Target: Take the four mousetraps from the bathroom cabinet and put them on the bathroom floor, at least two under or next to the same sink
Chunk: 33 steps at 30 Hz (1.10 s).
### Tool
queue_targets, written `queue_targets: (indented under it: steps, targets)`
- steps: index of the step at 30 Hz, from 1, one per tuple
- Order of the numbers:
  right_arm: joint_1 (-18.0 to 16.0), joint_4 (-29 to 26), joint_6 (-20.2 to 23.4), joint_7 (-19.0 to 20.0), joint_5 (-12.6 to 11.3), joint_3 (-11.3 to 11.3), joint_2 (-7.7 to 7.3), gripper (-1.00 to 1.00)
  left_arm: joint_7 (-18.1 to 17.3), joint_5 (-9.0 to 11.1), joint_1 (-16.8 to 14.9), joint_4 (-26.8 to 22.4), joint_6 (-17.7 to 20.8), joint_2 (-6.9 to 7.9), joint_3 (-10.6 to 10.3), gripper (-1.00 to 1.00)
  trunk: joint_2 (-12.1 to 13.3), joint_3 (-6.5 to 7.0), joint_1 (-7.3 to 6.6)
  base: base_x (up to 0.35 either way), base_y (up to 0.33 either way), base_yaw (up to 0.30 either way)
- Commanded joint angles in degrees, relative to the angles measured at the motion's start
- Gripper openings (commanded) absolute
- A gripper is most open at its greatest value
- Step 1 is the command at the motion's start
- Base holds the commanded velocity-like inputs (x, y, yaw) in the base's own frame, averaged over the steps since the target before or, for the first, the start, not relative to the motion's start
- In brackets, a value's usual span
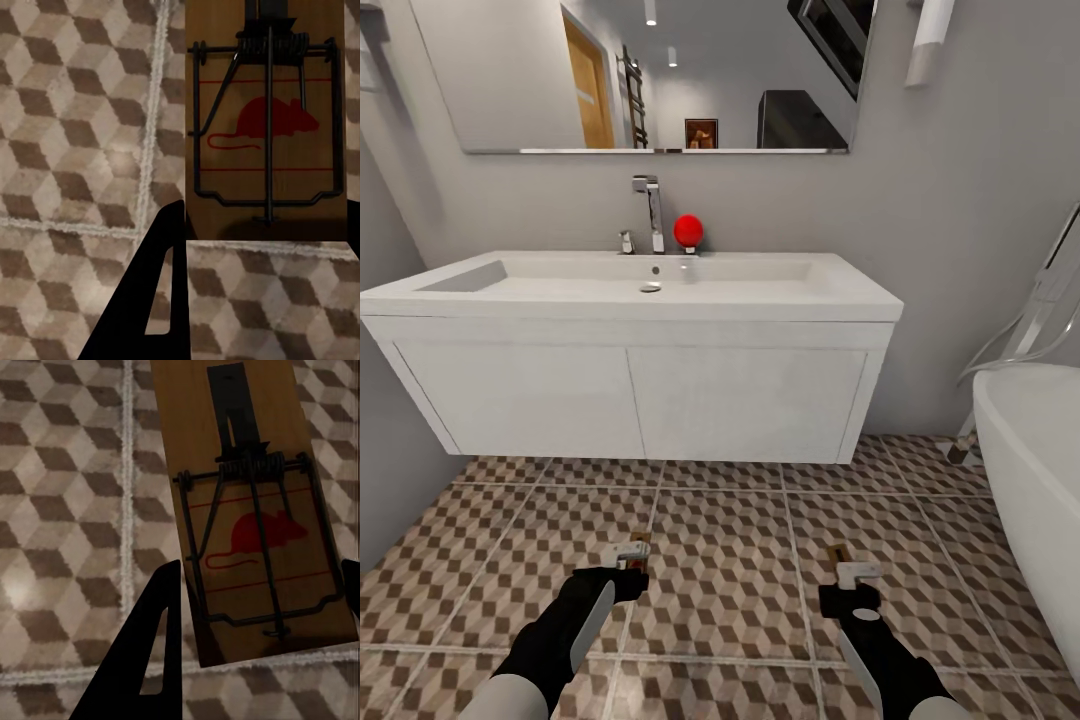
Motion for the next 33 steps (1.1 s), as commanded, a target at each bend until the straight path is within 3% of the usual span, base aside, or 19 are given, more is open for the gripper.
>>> queue_targets:
  steps: [1,10,15,19,21,24,26,33]
  targets:
    - [-0.01,-0.11,0.38,-0.86,-0.2,0.37,-0.04,-1.0,0.56,0.53,-0.02,-0.05,0.21,0.02,-0.19,-1.0,-0.02,-0.05,-0.01,0.0,0.0,0.0]
    - [-0.03,-0.19,0.35,-3.73,-0.17,0.38,-0.16,-1.0,1.23,0.46,-0.02,-1.09,0.08,1.11,-0.13,-1.0,-0.14,-2.05,0.22,0.0,0.0,0.0]
    - [-3.17,0.32,2.94,-5.08,-1.06,0.15,-0.27,-1.0,6.25,0.45,-0.02,-4.52,0.16,2.26,-0.09,-1.0,-0.21,-3.15,0.35,0.0,0.0,0.0]
    - [-4.46,0.11,5.29,-5.02,-1.23,0.0,-0.24,-1.0,7.62,0.17,-0.13,-5.41,0.31,2.2,-0.16,-1.0,-0.26,-4.04,0.45,0.0,0.0,0.0]
    - [-5.18,-0.08,7.19,-4.86,-1.29,-0.04,-0.18,-1.0,7.91,-1.63,-0.22,-5.86,0.43,2.1,-0.19,-1.0,-0.29,-4.48,0.5,0.0,0.0,0.0]
    - [-6.47,-0.23,8.86,-4.73,-1.33,-0.12,-0.15,-1.0,8.03,-6.12,-0.52,-6.69,0.71,2.01,-0.2,-1.0,-0.33,-5.15,0.58,0.0,0.0,0.0]
    - [-6.86,-0.26,9.2,-4.69,-1.36,-0.16,-0.13,-1.0,8.08,-7.75,-0.59,-6.58,0.76,1.93,-0.18,-1.0,-0.36,-5.59,0.63,0.0,0.0,0.0]
    - [-7.11,-0.28,8.93,-4.66,-1.35,-0.23,-0.05,-1.0,7.96,-8.8,-0.63,-4.88,0.79,1.28,-0.21,-1.0,-0.45,-7.14,0.81,0.0,0.0,0.0]
